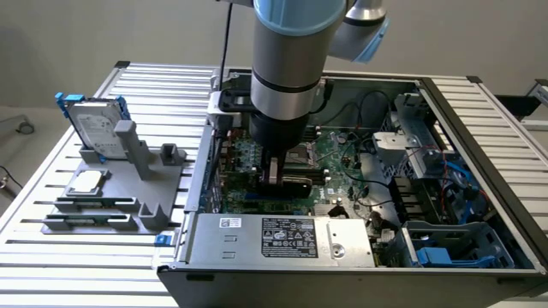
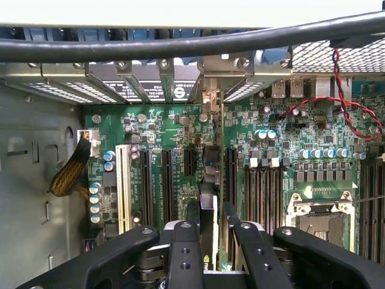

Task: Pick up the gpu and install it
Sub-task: 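Insert the gpu into the slot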

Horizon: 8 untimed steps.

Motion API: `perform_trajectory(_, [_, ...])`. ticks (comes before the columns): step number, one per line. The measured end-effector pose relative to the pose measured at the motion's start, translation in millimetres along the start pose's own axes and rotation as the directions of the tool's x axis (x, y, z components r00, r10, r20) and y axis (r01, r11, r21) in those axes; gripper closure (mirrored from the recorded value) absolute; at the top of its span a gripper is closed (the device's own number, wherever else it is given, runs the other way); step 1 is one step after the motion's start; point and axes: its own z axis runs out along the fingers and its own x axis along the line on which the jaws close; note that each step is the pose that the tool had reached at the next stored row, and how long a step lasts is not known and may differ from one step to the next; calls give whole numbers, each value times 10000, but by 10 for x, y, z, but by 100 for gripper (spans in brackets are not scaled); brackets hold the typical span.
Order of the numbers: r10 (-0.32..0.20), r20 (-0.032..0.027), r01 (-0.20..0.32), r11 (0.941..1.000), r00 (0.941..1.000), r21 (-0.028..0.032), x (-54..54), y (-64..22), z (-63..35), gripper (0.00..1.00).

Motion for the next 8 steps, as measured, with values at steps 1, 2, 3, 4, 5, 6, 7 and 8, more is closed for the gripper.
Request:
perform_trajectory(1, [0, -1, 0, 10000, 10000, -7, 0, 1, 1, 74])
perform_trajectory(2, [1, -1, -1, 10000, 10000, -16, 0, 2, 3, 74])
perform_trajectory(3, [3, -2, -3, 10000, 10000, -27, 0, 3, 4, 74])
perform_trajectory(4, [5, -2, -5, 10000, 10000, -40, 0, 4, 5, 74])
perform_trajectory(5, [6, -2, -6, 10000, 10000, -50, 1, 4, 7, 74])
perform_trajectory(6, [6, -3, -6, 10000, 10000, -61, 1, 3, 8, 74])
perform_trajectory(7, [5, -5, -5, 10000, 10000, -73, 1, 3, 9, 74])
perform_trajectory(8, [6, -4, -6, 10000, 10000, -81, 1, 3, 10, 74])
